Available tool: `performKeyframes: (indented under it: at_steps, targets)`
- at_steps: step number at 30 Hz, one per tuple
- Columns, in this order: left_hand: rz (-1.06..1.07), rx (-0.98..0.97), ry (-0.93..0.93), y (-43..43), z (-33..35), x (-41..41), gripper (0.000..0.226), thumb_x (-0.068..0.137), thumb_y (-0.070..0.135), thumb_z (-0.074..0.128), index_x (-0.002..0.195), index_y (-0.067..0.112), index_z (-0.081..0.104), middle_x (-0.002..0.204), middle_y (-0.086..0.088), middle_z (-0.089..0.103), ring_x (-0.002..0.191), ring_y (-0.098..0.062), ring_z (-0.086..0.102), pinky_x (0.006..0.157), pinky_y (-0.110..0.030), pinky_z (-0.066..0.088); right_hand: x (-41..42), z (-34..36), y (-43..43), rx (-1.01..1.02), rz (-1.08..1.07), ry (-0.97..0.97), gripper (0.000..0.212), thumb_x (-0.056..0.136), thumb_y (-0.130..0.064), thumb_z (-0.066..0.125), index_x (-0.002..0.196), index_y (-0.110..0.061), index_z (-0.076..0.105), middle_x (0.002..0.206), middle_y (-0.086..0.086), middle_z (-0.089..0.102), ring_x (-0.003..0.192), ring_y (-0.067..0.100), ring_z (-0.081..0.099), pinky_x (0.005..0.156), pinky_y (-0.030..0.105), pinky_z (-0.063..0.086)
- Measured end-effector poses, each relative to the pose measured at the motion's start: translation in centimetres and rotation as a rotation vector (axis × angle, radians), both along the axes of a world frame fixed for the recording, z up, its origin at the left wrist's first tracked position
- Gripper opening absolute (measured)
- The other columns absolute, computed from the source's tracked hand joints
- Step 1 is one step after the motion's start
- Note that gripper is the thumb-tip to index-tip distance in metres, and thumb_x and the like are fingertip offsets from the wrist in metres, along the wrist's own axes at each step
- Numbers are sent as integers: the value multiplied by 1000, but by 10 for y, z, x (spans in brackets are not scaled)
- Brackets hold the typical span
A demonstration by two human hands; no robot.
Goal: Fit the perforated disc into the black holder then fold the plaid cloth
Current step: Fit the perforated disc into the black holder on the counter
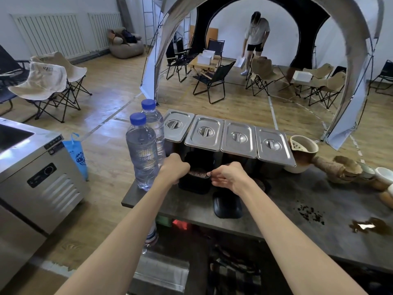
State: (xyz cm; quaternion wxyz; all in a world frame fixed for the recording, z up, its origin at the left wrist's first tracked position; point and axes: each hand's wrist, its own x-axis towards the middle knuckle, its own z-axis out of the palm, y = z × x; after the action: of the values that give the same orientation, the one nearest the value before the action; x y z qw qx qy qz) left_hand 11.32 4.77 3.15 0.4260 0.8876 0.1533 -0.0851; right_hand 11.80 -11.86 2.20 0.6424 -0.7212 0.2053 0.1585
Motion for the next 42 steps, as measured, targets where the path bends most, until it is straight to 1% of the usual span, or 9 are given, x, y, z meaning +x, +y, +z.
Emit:
performKeyframes:
  at_steps: [4, 7, 13, 17, 21, 26, 31, 35, 42]
  targets:
    - [-7, 30, -18, -1, -3, -1, 10, 77, 6, 52, 70, 5, 45, 84, -20, 57, 61, -32, 57, 41, -25, 40, 2, -4, -4, -51, 43, -9, 17, 73, 12, 69, 87, 13, 61, 76, 23, 67, 59, 24, 66, 52, 28, 60]
    - [-27, 51, -31, -1, 2, -3, 8, 77, 10, 53, 74, 5, 48, 88, -19, 59, 71, -35, 61, 54, -31, 45, -1, -2, -10, -40, 78, -32, 11, 73, 12, 70, 82, 11, 63, 71, 21, 65, 59, 23, 65, 55, 26, 60]
    - [0, 135, -200, -5, 25, -21, 28, 80, 21, 56, 102, 5, 58, 105, -11, 59, 99, -34, 57, 82, -37, 44, -12, 11, -39, -89, 133, -80, 3, 76, 8, 70, 75, 7, 67, 69, 20, 65, 56, 20, 65, 54, 22, 59]
    - [-47, -96, -185, -13, 33, -44, 14, 85, 23, 56, 76, 14, 59, 82, -7, 66, 71, -25, 61, 63, -30, 50, -27, 15, -66, -139, 133, -55, 5, 77, 5, 70, 79, 9, 67, 69, 22, 66, 54, 21, 65, 53, 23, 59]
    - [-142, -291, 8, -26, 12, -64, 17, 88, 9, 53, 75, 9, 63, 71, -8, 69, 47, -16, 59, 38, -21, 44, -43, 11, -88, -208, 131, 1, 16, 78, 3, 72, 87, 15, 66, 71, 23, 67, 53, 23, 65, 50, 25, 59]
    - [-169, -322, 149, -48, -18, -76, 12, 86, 5, 55, 85, 1, 66, 83, -17, 71, 58, -19, 64, 42, -23, 50, -58, 0, -91, -186, 167, 48, 6, 79, 6, 67, 84, 10, 67, 72, 23, 68, 54, 23, 68, 53, 27, 60]
    - [-77, -316, 63, -59, -23, -78, 13, 82, -1, 58, 87, -8, 68, 85, -23, 72, 69, -29, 72, 44, -29, 55, -58, -4, -84, -177, 130, 44, 12, 79, 7, 66, 89, 14, 67, 72, 22, 68, 54, 21, 66, 54, 25, 60]
    - [-60, -306, 72, -61, -21, -78, 12, 80, -1, 60, 83, -9, 68, 80, -23, 72, 73, -33, 73, 47, -34, 59, -63, -3, -82, -146, 91, 67, 3, 78, 7, 68, 79, 10, 68, 66, 17, 66, 57, 21, 65, 50, 23, 58]
    - [-60, -356, 125, -58, -19, -79, 13, 81, -3, 60, 90, -10, 67, 73, -14, 66, 65, -24, 66, 47, -29, 55, -68, -5, -84, -33, 110, 130, 17, 80, 13, 59, 96, 17, 63, 73, 13, 65, 61, 22, 65, 50, 25, 58]
